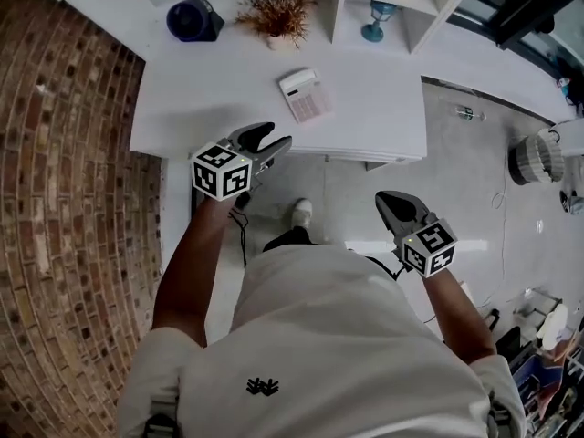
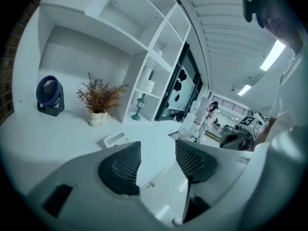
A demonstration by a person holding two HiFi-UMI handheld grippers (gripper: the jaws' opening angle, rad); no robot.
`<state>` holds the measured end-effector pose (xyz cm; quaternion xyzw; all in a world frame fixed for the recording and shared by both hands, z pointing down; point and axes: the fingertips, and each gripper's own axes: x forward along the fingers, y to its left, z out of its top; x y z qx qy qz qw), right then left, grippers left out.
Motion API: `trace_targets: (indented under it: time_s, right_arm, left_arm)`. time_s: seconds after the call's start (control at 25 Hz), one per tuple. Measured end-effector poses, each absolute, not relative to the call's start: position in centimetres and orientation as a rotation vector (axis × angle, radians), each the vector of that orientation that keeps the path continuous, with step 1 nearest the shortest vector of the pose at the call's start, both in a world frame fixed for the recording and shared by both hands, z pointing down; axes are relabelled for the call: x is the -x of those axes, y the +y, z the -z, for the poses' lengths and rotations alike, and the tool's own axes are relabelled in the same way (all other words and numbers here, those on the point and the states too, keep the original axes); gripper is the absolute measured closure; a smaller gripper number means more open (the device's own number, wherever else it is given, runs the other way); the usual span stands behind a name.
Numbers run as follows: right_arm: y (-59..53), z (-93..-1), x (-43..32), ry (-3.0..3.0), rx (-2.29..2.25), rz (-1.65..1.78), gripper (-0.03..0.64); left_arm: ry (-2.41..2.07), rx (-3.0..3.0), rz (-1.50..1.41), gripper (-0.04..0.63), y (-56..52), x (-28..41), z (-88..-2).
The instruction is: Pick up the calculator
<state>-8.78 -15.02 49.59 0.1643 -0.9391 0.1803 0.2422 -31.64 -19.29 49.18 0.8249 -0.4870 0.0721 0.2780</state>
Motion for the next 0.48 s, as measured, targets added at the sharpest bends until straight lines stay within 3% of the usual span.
trace_targets:
  time_s: [0.48]
  right_arm:
    - [-17.4, -50.4, 8.7, -2.439, -0.801, -0.630, 0.604]
  left_arm:
    - [-1.169, -2.186, -0.283, 0.365, -31.0, 38.5, -57.7]
